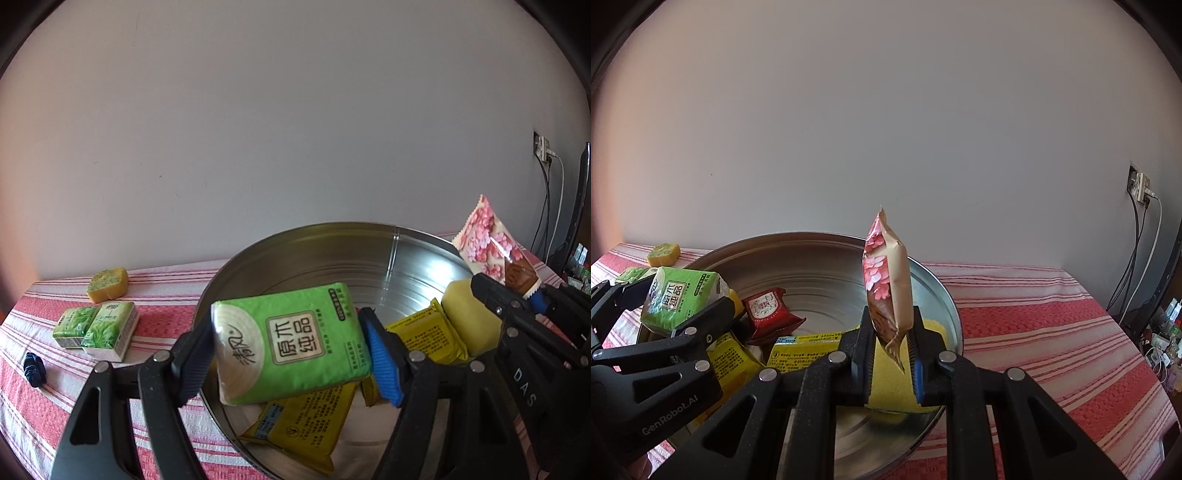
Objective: Organize objects
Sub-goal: 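Carry tissue pack and floral packet over the tin and release both inside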
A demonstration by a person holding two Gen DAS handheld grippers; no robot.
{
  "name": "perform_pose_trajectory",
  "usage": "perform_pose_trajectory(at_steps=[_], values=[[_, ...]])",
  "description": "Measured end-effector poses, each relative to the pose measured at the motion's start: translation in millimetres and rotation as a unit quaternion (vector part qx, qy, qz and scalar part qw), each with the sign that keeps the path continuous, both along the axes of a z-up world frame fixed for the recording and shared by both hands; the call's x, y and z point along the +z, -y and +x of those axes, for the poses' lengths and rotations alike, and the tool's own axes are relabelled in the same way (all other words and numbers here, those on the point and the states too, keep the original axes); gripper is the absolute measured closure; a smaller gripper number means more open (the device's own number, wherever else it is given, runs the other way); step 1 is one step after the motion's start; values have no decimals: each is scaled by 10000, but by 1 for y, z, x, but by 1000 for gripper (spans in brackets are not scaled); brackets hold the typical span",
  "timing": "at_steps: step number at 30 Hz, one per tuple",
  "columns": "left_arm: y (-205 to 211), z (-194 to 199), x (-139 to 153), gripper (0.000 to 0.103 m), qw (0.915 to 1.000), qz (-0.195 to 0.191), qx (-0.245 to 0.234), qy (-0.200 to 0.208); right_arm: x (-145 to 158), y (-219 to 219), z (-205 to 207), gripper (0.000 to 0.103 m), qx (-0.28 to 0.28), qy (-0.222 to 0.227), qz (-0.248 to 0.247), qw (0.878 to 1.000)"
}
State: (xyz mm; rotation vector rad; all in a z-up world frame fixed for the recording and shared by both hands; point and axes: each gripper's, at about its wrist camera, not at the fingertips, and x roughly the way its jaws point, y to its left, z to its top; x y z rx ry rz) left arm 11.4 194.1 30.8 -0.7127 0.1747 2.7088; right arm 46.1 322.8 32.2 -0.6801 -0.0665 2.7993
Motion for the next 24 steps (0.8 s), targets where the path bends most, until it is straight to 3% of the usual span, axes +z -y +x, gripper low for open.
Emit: perform_pose_trajectory(at_steps=[5, 7, 10, 12, 15, 24], values=[[-2, 4, 1, 21, 10000, 8, 0, -59, -3, -2, -3, 81, 131, 60, -22, 9999], [-3, 5, 0, 11, 9998, -18, 54, -183, -2, 1, -3, 69, 122, 29, 36, 9999], [4, 3, 4, 1, 9995, 19, 142, -285, 0, -6, 2, 60, 47, -130, -107, 9998], [9, 2, 6, 1, 9994, 116, 138, -287, 3, -12, 7, 45, -31, -347, -270, 9990], [14, 5, 9, 1, 9991, 153, 145, -362, 7, -18, 16, 31, -166, -745, -438, 9961], [26, 8, 11, 0, 9965, 37, 360, -759, 15, -24, 35, 27, -628, -1434, -547, 9862]])
